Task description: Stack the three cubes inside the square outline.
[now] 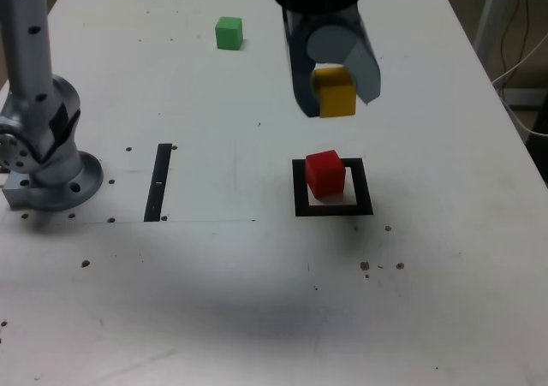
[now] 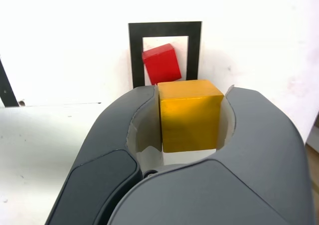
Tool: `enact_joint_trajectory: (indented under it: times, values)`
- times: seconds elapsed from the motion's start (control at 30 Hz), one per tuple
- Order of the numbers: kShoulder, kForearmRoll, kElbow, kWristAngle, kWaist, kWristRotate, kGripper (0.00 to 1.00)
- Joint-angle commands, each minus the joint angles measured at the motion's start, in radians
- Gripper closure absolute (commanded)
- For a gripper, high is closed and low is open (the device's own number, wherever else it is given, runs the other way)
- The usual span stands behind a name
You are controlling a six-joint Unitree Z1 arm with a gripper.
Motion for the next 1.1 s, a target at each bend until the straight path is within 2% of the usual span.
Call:
enact_joint_trajectory:
  times: [0.0,0.2,0.47,0.87,1.07]
  values:
    - [0.013,-0.009,0.014,-0.001,-0.005,-0.015,0.79]
    - [0.038,-0.046,0.061,-0.003,-0.007,-0.044,0.79]
    - [0.071,-0.125,0.127,-0.028,-0.007,-0.086,0.79]
    - [0.096,-0.169,0.183,0.002,-0.007,-0.110,0.78]
    - [0.110,-0.176,0.177,0.005,-0.007,-0.112,0.76]
